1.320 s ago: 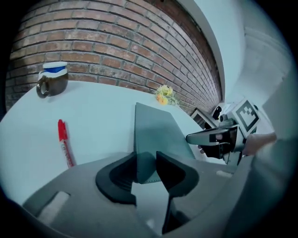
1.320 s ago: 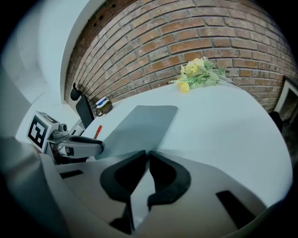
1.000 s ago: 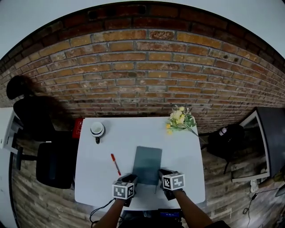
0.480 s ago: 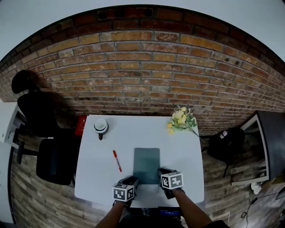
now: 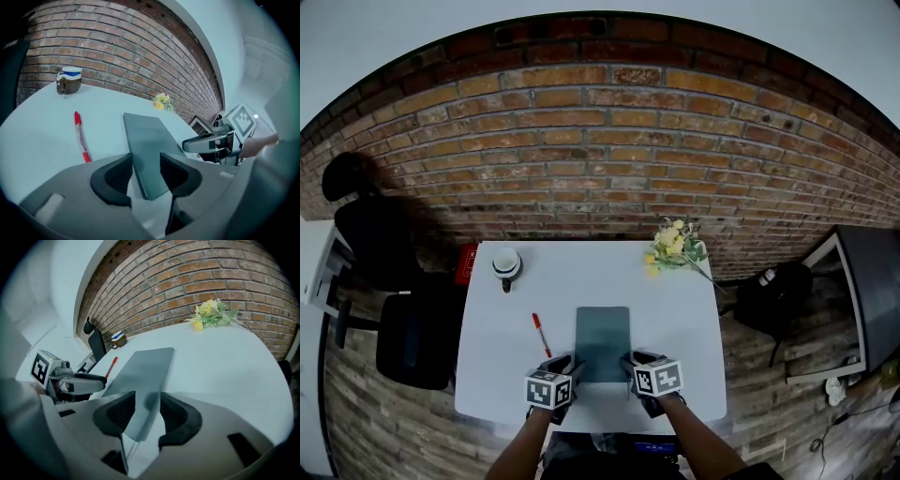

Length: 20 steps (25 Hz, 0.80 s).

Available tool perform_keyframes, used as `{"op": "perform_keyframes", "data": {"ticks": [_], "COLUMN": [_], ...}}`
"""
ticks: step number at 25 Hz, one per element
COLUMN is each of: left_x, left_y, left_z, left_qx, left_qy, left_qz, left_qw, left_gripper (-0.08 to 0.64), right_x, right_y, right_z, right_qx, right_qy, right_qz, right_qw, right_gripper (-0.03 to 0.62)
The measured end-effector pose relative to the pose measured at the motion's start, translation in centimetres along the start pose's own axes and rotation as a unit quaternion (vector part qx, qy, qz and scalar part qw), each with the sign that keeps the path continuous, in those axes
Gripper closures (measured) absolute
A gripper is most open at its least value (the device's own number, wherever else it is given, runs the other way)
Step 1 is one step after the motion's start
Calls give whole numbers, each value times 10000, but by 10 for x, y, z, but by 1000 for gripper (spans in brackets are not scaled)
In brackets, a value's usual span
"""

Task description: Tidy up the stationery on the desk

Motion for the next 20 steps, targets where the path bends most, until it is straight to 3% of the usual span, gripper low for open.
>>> {"op": "perform_keyframes", "data": {"ticks": [6,13,20], "left_x": [-10,-19,-16], "left_y": [26,38,34], "left_z": [-25,-58,-60], "left_qx": [-114,-618,-531], "left_qy": [-106,-232,38], "left_qz": [-355,-449,-715], "left_qw": [9992,9968,9960], "left_gripper": [329,316,318], "right_x": [-5,-5,-11], "right_y": [-10,-12,-12], "right_z": [-5,-14,-17], "right_qx": [18,147,336], "right_qy": [-142,-566,-1057], "right_qz": [-243,-575,-632], "right_qw": [9996,9966,9918], "right_gripper": [382,362,351]}}
Point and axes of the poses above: the fingertips, and each gripper's own axes: z backward along the fingers, x to its right, y out of its top, the point moved 5 cm from there along z, backward along the fingers, and after that the axes turned 8 degrees about x, right-handed, at the moved point
